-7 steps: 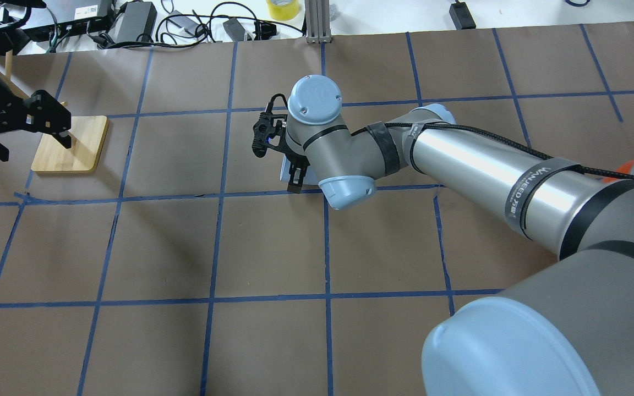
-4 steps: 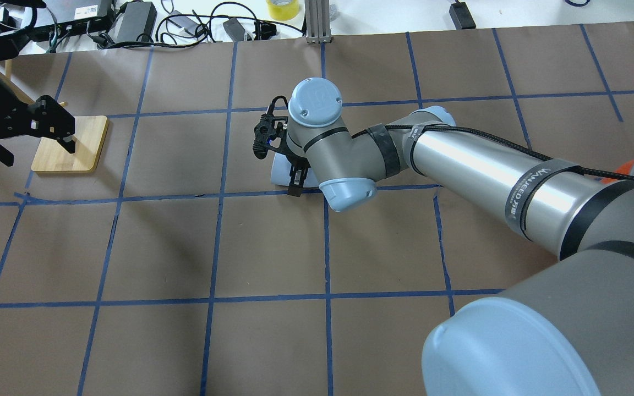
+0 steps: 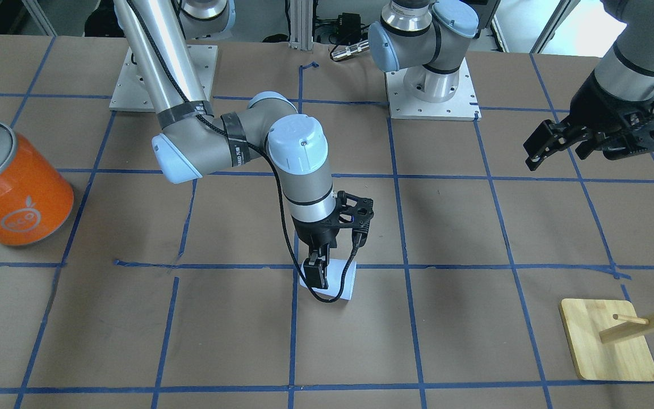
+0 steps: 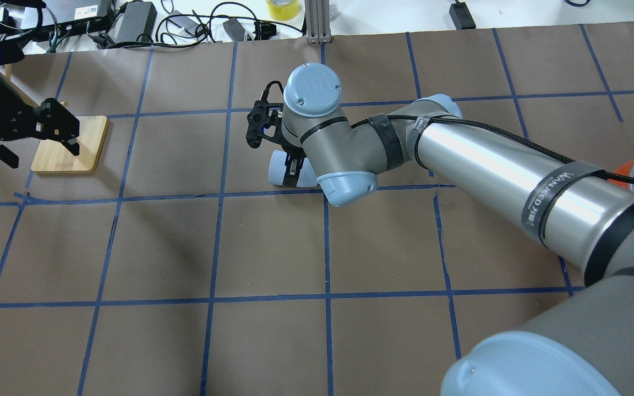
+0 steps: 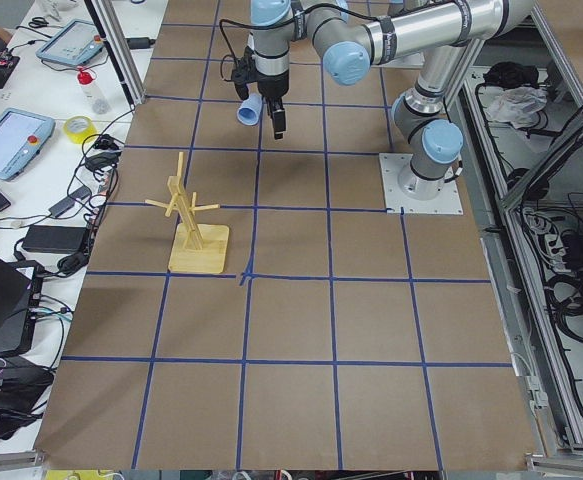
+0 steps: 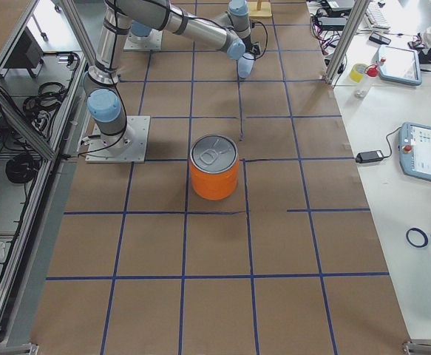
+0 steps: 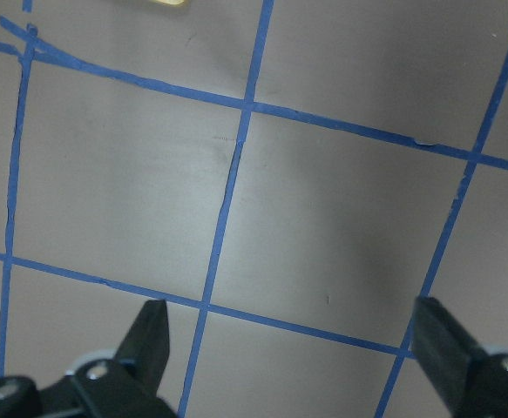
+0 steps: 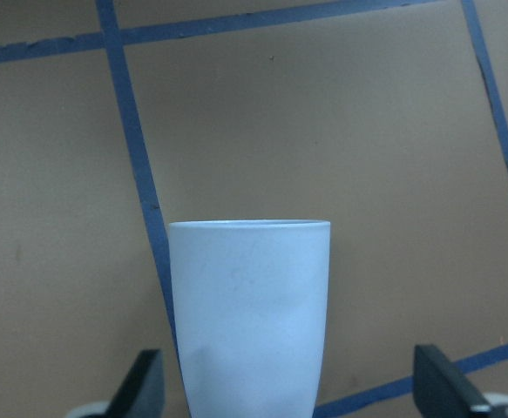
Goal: Flip cup
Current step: 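Open the right gripper to release the cup lying on its side and withdraw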
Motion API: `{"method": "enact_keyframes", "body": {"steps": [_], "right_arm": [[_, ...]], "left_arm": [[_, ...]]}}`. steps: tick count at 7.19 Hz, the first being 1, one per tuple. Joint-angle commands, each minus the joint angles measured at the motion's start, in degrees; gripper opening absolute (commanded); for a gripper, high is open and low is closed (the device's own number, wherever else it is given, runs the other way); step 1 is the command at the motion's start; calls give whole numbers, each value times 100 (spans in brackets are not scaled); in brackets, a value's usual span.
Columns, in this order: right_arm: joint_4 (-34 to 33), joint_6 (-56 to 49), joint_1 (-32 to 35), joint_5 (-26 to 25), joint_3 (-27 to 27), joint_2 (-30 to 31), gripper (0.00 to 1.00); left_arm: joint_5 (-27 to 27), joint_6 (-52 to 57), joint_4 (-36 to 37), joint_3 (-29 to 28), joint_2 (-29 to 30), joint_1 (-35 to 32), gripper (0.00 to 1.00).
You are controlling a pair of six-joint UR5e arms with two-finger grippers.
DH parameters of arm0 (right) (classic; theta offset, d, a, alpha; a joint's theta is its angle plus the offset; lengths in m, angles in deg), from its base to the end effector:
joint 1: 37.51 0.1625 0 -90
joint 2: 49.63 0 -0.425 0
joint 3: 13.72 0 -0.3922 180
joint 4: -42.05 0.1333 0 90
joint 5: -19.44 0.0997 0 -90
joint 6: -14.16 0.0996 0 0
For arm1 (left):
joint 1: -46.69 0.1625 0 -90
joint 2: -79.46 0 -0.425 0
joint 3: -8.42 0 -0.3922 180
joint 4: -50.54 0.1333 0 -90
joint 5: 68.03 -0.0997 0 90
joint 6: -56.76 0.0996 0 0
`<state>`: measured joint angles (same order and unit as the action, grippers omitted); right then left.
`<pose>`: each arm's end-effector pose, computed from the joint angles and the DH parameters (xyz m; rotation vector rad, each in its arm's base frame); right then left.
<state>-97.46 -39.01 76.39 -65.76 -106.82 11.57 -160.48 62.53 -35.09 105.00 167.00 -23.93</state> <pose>0.3980 -0.5486 0.2632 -1.9464 2.4117 -0.4973 0.0353 -0.4891 0.4599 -0.3673 3.0770 0.0078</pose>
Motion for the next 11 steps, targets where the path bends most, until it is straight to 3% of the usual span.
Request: {"method": "enact_keyframes", "body": {"steps": [1, 3, 5, 7, 11], "right_arm": [[275, 25, -175, -31, 19, 392, 100], [554, 226, -359, -320, 54, 620, 100], [1588, 910, -823, -278, 98, 1138, 100], [2284, 939, -1377, -260, 151, 1770, 100], [3822, 3139, -1775, -469, 134, 2852, 100]], "left_arm": [[350, -6, -24, 2, 18, 5, 100], [360, -128, -15, 2, 71, -4, 100], [412, -95, 72, 2, 201, -144, 100], [1349, -120, 494, 2, 587, -355, 100], [1607, -270, 1907, 20, 1369, -1075, 100]]}}
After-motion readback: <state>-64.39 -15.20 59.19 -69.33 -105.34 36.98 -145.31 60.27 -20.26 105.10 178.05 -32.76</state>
